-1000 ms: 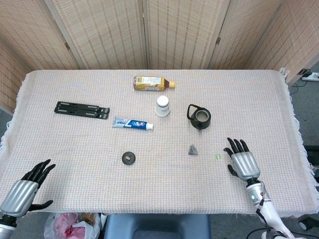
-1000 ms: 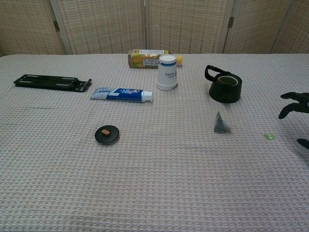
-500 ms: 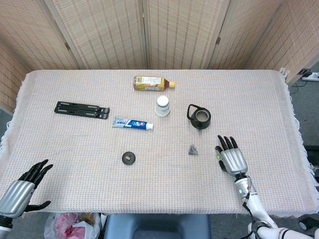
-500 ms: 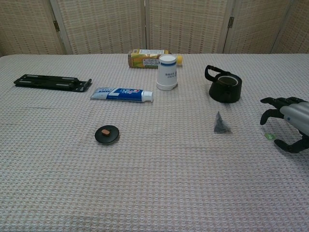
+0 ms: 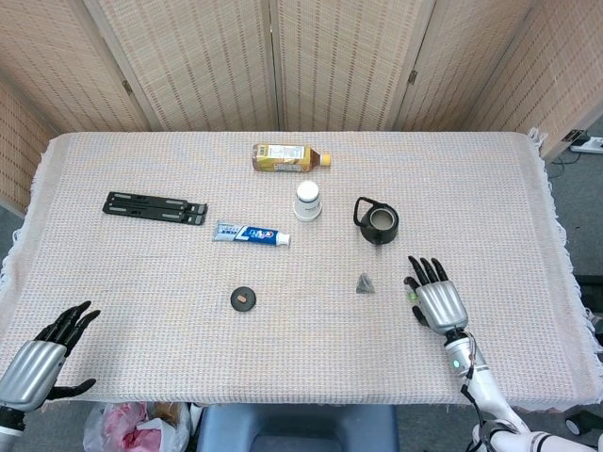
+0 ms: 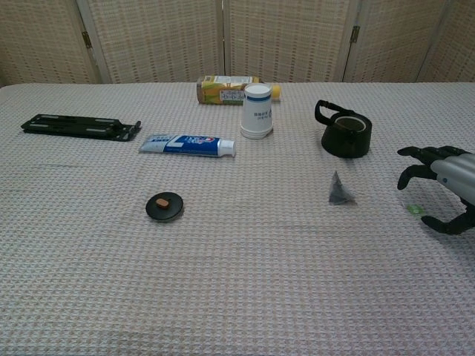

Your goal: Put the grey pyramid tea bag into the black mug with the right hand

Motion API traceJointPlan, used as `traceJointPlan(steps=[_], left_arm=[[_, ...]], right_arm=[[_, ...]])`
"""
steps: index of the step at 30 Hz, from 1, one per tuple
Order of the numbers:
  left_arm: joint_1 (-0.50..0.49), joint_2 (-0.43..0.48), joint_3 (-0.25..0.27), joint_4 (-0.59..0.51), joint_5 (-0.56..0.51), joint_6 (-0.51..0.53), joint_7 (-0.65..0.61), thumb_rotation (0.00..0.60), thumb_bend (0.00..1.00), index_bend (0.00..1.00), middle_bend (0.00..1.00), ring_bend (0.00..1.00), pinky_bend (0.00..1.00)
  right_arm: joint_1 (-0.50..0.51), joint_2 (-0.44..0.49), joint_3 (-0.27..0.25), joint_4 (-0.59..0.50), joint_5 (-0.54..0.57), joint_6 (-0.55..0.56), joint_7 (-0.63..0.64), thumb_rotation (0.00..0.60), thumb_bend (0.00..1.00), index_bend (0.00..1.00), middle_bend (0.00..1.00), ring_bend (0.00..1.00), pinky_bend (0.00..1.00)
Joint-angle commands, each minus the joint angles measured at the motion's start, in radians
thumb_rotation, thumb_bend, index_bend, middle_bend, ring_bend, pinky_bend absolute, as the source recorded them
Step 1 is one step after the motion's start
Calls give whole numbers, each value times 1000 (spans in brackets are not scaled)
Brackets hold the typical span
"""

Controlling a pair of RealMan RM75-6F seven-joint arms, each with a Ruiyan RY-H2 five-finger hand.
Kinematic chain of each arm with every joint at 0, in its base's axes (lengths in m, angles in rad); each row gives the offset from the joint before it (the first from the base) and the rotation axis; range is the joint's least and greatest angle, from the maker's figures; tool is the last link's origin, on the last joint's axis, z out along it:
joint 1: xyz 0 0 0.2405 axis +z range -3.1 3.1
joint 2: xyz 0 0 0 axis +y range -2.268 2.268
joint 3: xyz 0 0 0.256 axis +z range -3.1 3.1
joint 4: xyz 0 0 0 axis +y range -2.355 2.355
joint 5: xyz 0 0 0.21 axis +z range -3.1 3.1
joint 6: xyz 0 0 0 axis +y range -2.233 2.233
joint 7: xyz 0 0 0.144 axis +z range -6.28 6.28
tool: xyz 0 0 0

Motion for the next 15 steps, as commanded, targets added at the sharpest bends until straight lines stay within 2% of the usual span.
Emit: traceJointPlan(steps=[1, 7, 15], left_arm=[[0, 0, -1, -1, -2, -2, 0, 600, 58, 0, 0, 14, 255], [-1, 0, -3, -1, -7, -5, 0, 600, 58, 0, 0, 14, 255], [-2, 0, -2, 0, -6, -7, 3, 600, 58, 0, 0, 14, 255]], right_arm=[[4, -5, 4, 3, 12, -5, -13, 600, 285, 358, 0, 0, 0], [11, -21, 7, 17, 30, -17, -29, 600, 297, 461, 0, 0, 0], [18, -34, 16, 39, 52, -22, -43, 600, 308, 473, 0, 0, 0]])
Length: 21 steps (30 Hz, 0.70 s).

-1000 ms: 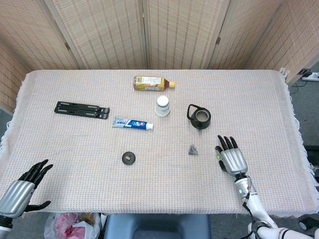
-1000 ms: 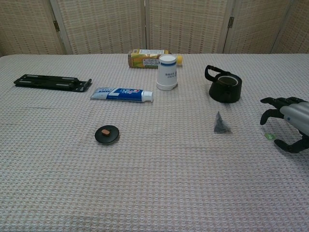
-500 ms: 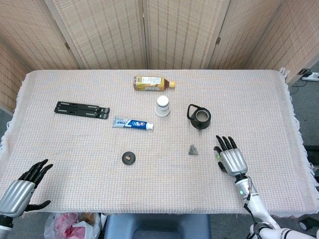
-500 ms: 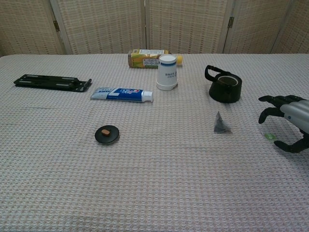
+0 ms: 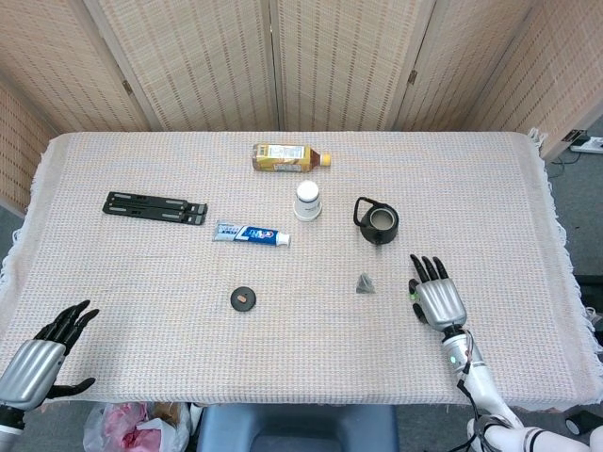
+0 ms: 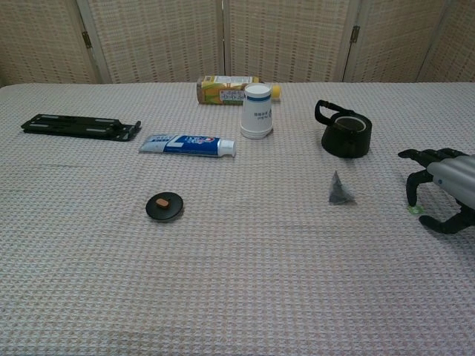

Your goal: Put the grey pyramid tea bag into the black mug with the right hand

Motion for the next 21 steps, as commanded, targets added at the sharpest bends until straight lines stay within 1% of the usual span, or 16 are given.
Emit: traceJointPlan(steps=[1, 9, 12, 17, 21], left_arm=[[-1, 0, 1, 0, 1, -2, 2, 600, 58, 0, 0, 14, 255], [-3, -1, -2, -1, -6, -8, 4, 600, 58, 0, 0, 14, 255], [-4, 0, -1, -2, -7, -10, 3, 600, 58, 0, 0, 14, 255], [-4, 0, -3, -1, -11, -11, 2, 600, 58, 0, 0, 14, 255], [-2, 0, -4, 0, -12, -8, 3, 600, 58, 0, 0, 14, 255]], right_arm=[[3, -2, 3, 2, 5, -5, 3, 600, 308, 473, 0, 0, 0], [14, -7, 4, 11, 22, -30, 3, 600, 308, 473, 0, 0, 0], [16, -15, 6, 19, 24, -26, 3, 600, 315, 489, 0, 0, 0], [16, -27, 5, 33, 19, -12, 4, 600, 353, 533, 11, 0, 0], [17, -33, 4, 42, 21, -10, 0, 600, 364, 546, 15, 0, 0]])
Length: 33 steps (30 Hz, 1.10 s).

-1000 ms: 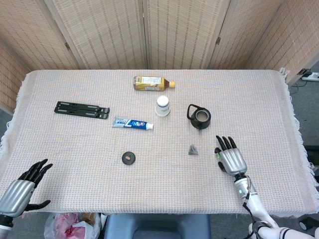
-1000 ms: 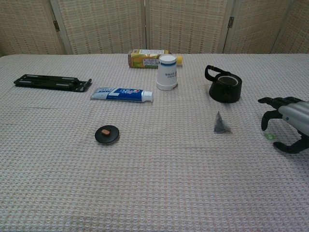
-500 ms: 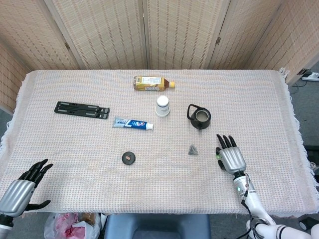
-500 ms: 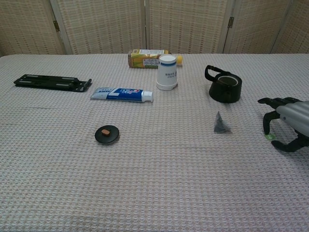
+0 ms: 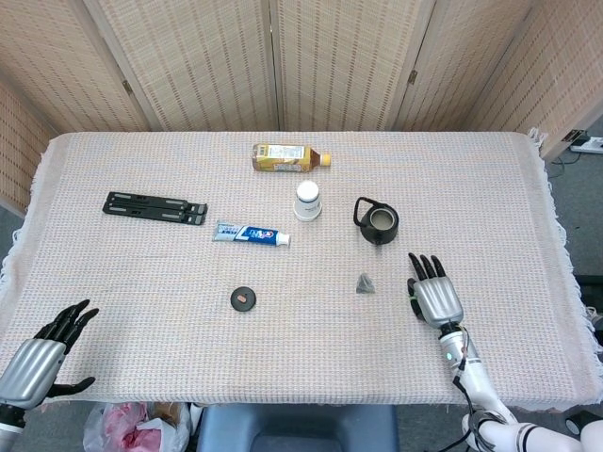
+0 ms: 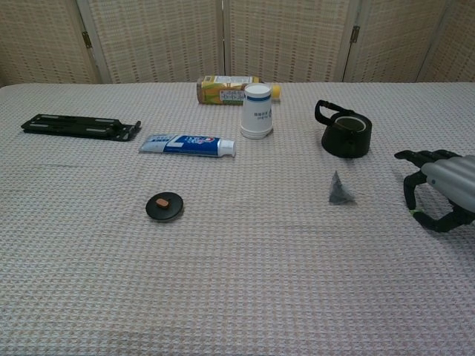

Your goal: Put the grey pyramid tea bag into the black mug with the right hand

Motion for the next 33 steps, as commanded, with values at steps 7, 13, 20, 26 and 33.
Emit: traceJointPlan(steps=[7, 13, 20, 26, 33], left_arm=[[2, -1, 1, 2, 4, 5, 0, 600, 58, 0, 0, 14, 255], [5, 0, 1, 3, 6, 12, -5, 600, 58, 0, 0, 14, 255], [5, -1, 0, 5, 5, 10, -3, 600, 58, 0, 0, 14, 255], [4, -5, -2, 4, 0, 6, 8, 600, 58, 0, 0, 15, 255], [-3, -12, -6, -2, -18, -18, 32, 600, 58, 0, 0, 14, 255]], right_arm=[[-3, -7, 0, 5, -9, 23, 4, 600, 387, 575, 32, 0, 0], [-6, -5, -2, 3, -11, 32, 0, 600, 404, 595, 37, 0, 0], [-13, 14, 7, -27, -25, 64, 23, 600, 410, 607, 45, 0, 0], [-15, 60, 35, -92, -34, 104, 50, 600, 410, 608, 45, 0, 0], [3, 144, 90, -236, -35, 133, 40, 600, 410, 608, 51, 0, 0]])
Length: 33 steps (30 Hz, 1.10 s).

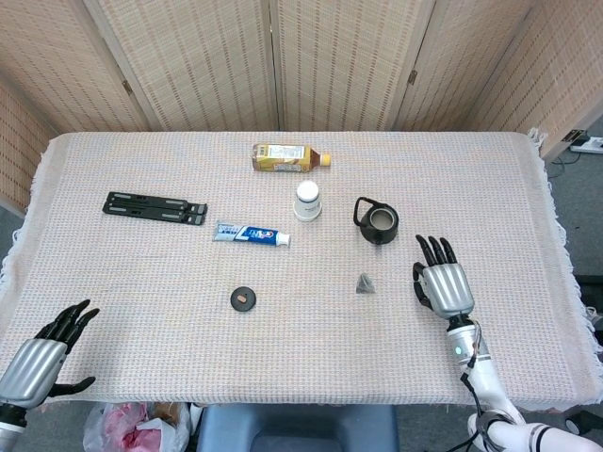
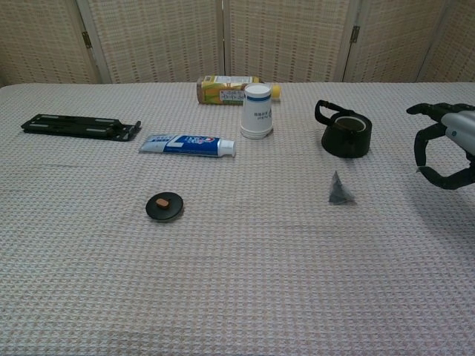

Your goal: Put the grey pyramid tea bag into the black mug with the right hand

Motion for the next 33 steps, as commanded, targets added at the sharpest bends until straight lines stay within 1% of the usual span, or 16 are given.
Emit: traceJointPlan(steps=[1, 8, 14, 18, 23, 28, 33], left_arm=[[-2, -3, -1, -3, -7, -8, 9, 600, 58, 0, 0, 14, 255], [-7, -5, -4, -8, -19, -22, 21, 600, 58, 0, 0, 15, 255], [-8, -3, -5, -8, -23, -23, 16, 600, 58, 0, 0, 14, 255], [-10, -2, -8, -6, -28, -28, 11, 600, 58, 0, 0, 14, 255], [-19, 1, -13, -4, -43, -44, 2, 600, 58, 0, 0, 14, 255], [-27, 3, -18, -7, -44, -51, -4, 600, 58, 0, 0, 14, 255], [-35, 0, -26, -2, -67, -69, -2, 600, 58, 0, 0, 14, 255]], right_arm=[[15, 52, 38, -83, 4, 14, -10, 600, 410, 608, 53, 0, 0], [64, 123, 111, -224, 72, -13, -87, 600, 410, 607, 56, 0, 0], [115, 156, 174, -304, 162, -37, -152, 600, 410, 608, 57, 0, 0], [143, 177, 207, -354, 216, -45, -173, 600, 410, 608, 58, 0, 0], [160, 216, 233, -429, 236, -26, -178, 600, 410, 608, 63, 0, 0], [184, 239, 257, -459, 275, -18, -192, 600, 410, 608, 64, 0, 0], [219, 260, 286, -440, 341, -44, -175, 600, 410, 608, 66, 0, 0]])
